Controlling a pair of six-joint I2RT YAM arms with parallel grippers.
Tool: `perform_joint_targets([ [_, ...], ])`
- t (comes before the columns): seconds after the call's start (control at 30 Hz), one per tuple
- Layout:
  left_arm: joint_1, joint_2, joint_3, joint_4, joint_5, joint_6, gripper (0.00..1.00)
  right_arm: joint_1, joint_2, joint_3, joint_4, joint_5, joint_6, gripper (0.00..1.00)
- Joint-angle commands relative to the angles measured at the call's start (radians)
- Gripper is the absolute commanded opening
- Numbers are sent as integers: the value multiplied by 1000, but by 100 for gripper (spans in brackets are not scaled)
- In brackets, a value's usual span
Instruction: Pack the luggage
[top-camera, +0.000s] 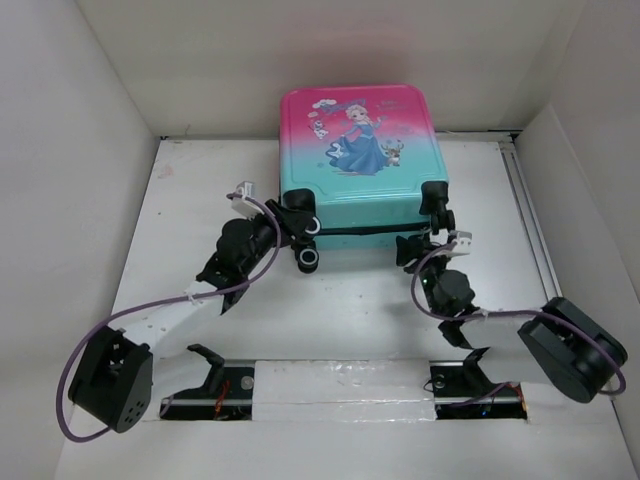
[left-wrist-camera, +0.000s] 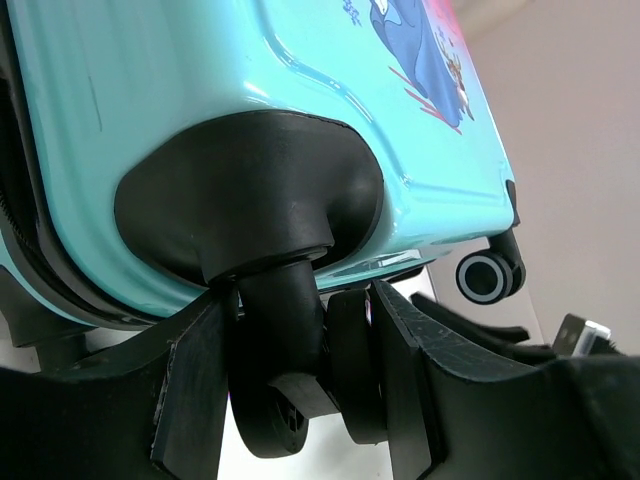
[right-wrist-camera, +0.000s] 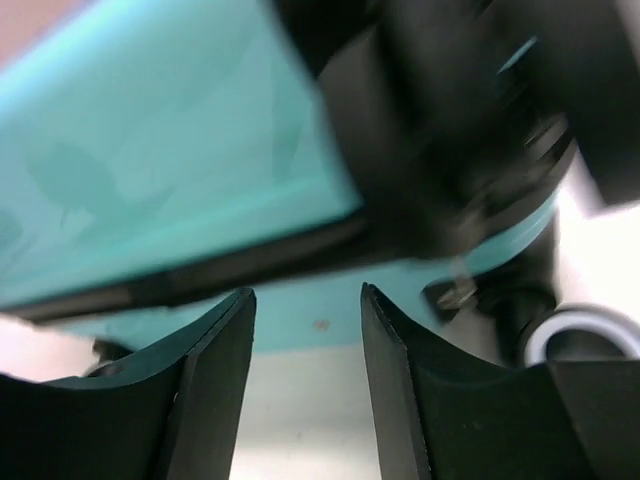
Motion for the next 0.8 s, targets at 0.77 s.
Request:
perform_joint_targets([
  [0.77, 24, -139, -8, 81, 19, 81, 0, -243, 121, 100, 56, -278, 47, 42],
])
